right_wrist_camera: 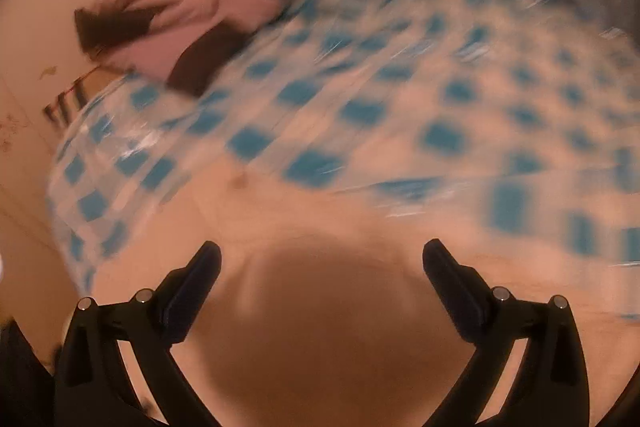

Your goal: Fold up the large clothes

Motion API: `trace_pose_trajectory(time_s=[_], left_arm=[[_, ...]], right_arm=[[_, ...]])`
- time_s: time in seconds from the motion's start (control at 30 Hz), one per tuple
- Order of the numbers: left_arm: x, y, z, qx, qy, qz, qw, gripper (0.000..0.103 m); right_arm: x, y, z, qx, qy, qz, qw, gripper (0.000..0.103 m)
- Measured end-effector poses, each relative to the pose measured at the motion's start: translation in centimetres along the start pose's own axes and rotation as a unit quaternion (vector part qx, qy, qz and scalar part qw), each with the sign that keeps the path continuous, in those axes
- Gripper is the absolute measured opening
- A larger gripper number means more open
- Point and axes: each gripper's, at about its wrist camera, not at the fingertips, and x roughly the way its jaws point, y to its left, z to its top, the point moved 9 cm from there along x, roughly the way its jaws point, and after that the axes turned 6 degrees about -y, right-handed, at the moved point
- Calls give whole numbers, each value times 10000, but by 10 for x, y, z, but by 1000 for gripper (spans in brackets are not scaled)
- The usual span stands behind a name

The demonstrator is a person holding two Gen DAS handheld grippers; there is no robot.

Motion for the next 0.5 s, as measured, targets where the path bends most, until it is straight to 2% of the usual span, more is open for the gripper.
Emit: trace_pose_trajectory(time_s=[0.1,0.17,0.2,0.23,0.27,0.33,0.4,0.43,0.5], left_arm=[[-1,-1,0,20,-16,16,10000,90],[-1,0,0,27,-17,15,10000,90],[-1,-2,0,46,-31,-51,10000,90],[-2,-5,0,76,-50,-123,9999,90],[-3,-8,0,160,-106,-117,9997,90],[-3,-10,0,369,-188,74,9991,90],[-3,-9,-1,340,-166,85,9992,90],[-3,-9,-1,311,-157,69,9994,90],[-3,-9,0,316,-163,72,9993,90]], right_arm=[[-31,-74,-12,126,-123,-985,9950,97],[-37,-133,-46,519,43,-1573,9862,97],[-29,-158,-71,791,280,-1697,9819,97],[-18,-177,-95,1208,578,-1569,9785,98],[-8,-188,-108,1659,738,-1254,9754,97],[-15,-187,-98,1701,717,-1149,9761,97],[-36,-179,-79,1602,432,-960,9815,97],[-51,-181,-72,1547,240,-1067,9819,97],[-91,-201,-60,1391,-197,-1621,9767,97]])
